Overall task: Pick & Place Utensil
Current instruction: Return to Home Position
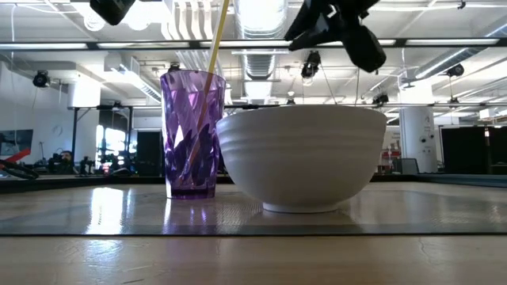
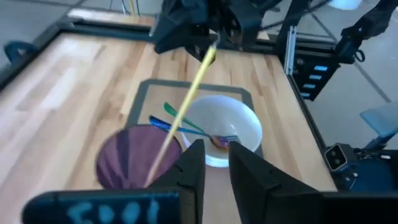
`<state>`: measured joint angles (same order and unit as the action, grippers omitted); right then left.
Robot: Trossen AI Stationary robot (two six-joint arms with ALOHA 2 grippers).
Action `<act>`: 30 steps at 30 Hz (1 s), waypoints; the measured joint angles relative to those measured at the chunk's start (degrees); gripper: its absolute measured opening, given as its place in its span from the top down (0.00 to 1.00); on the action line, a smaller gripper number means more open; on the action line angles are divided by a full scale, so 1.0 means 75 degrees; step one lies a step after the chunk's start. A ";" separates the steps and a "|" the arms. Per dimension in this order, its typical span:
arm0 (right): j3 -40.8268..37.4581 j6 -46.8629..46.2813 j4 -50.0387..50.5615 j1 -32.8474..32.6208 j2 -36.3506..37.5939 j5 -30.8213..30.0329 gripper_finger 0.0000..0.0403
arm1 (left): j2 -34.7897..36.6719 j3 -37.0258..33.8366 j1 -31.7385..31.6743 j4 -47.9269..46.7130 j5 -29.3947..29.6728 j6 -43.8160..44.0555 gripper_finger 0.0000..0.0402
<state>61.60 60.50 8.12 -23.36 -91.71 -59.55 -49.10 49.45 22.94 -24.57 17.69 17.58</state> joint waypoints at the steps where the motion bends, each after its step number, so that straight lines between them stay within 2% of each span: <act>1: -0.0005 -0.0310 0.0205 0.0088 0.0171 0.0077 0.83 | 0.0086 0.0000 -0.0068 -0.0015 -0.0013 -0.0126 0.85; 4: -0.0041 -0.1368 0.0820 0.0447 0.0658 0.0700 0.84 | 0.0365 0.0000 -0.0333 -0.0142 -0.0171 -0.0467 0.91; 8: -0.0094 -0.2648 0.1122 0.1028 0.1163 0.1734 0.83 | 0.0766 0.0000 -0.0818 -0.0158 -0.0979 -0.0750 0.99; 11: -0.0104 -0.3243 0.1086 0.1408 0.1527 0.2153 0.82 | 0.1045 0.0000 -0.1139 -0.0196 -0.1443 -0.0915 0.99; 18: -0.0233 -0.4079 0.1035 0.1875 0.2548 0.2913 0.82 | 0.1612 -0.0067 -0.1364 -0.0584 -0.1581 -0.1480 1.00; 26: -0.1113 -0.5192 0.1011 0.2005 0.4258 0.3028 0.85 | 0.2539 -0.1160 -0.1364 -0.0271 -0.1728 -0.1509 1.00; 30: -0.1637 -0.5843 0.0799 0.2005 0.5022 0.3028 0.85 | 0.3159 -0.1851 -0.1364 0.0247 -0.2155 -0.1540 1.00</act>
<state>49.32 16.68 14.11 -8.32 -54.05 -36.84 -25.40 35.57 12.71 -22.72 1.53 6.03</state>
